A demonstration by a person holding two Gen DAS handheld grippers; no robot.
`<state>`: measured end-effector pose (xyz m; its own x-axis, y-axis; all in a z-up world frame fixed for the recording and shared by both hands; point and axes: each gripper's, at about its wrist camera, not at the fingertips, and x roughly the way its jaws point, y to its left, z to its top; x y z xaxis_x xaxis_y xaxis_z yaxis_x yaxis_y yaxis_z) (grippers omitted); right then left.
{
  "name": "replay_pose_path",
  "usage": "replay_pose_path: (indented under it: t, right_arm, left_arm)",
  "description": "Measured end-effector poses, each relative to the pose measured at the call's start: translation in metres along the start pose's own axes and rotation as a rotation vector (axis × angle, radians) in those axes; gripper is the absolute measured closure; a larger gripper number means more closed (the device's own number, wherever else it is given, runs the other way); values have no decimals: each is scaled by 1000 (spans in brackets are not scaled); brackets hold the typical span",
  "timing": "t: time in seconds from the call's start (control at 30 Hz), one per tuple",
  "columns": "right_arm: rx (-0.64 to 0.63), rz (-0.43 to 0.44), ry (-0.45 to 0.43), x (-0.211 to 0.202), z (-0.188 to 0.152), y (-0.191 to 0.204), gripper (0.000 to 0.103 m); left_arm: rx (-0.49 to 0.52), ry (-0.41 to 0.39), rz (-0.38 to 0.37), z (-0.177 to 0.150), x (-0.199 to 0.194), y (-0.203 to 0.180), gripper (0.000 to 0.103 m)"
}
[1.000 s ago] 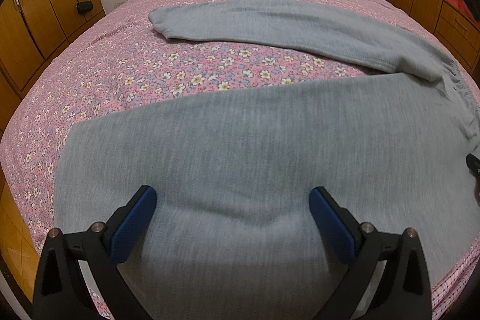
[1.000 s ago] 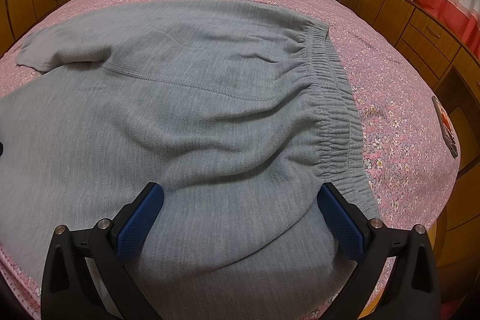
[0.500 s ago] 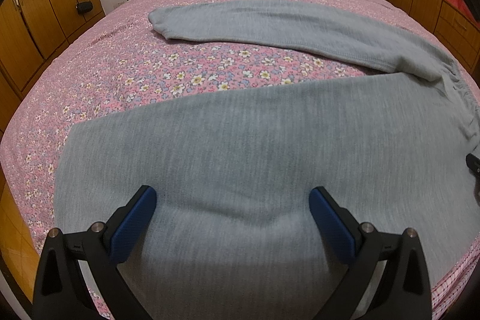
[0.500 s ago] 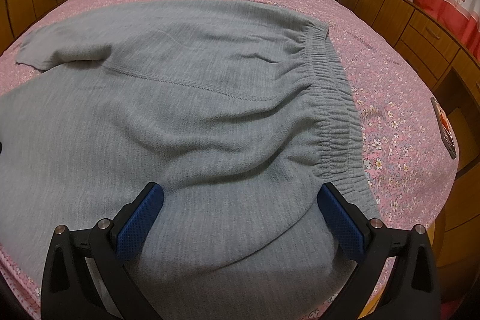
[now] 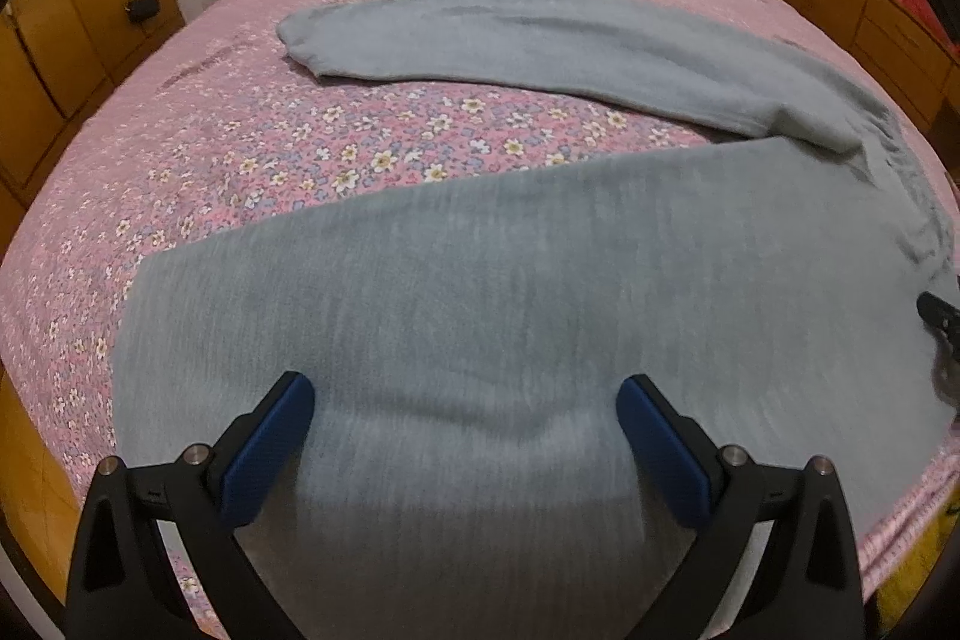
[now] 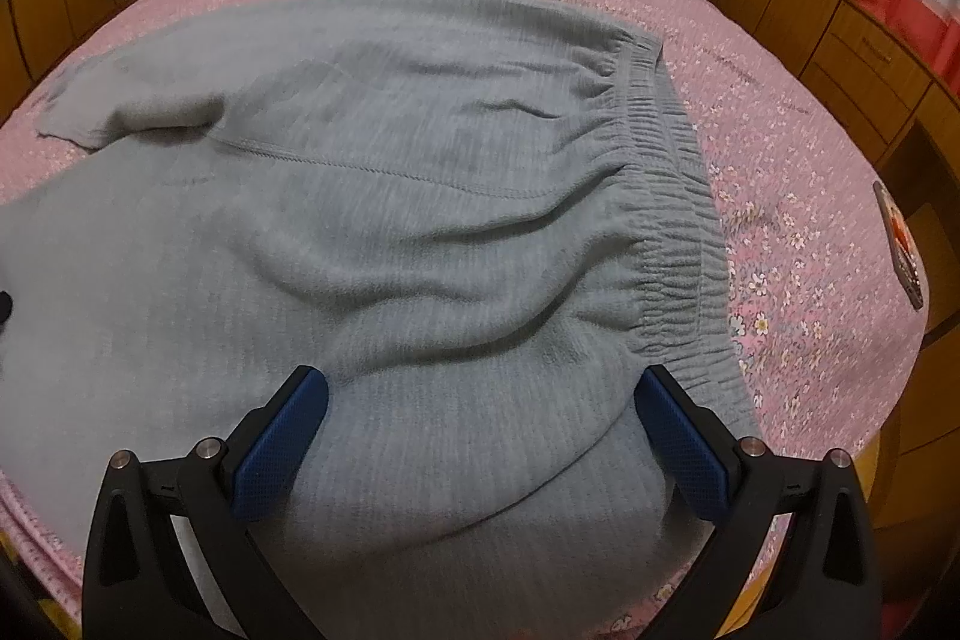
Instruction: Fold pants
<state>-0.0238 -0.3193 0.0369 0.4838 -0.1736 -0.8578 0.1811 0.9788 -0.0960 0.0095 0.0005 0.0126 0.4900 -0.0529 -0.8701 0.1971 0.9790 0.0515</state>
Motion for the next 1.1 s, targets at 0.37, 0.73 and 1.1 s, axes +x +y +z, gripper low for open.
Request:
replay_pose_path:
  t: [0.37,0.73,1.1]
  right_arm:
    - [-9,101,-27,-22,27,-16,4]
    - [-25,162,-79,-32,78,-23,4]
    - [27,172,-54,-7,129,-52,4]
  left_arm:
    - [21,-57,-99,43,-39,-6,0]
    - [72,-38,-153,115,-26,-29,0]
    - [135,-14,-154,183,6,-54,0]
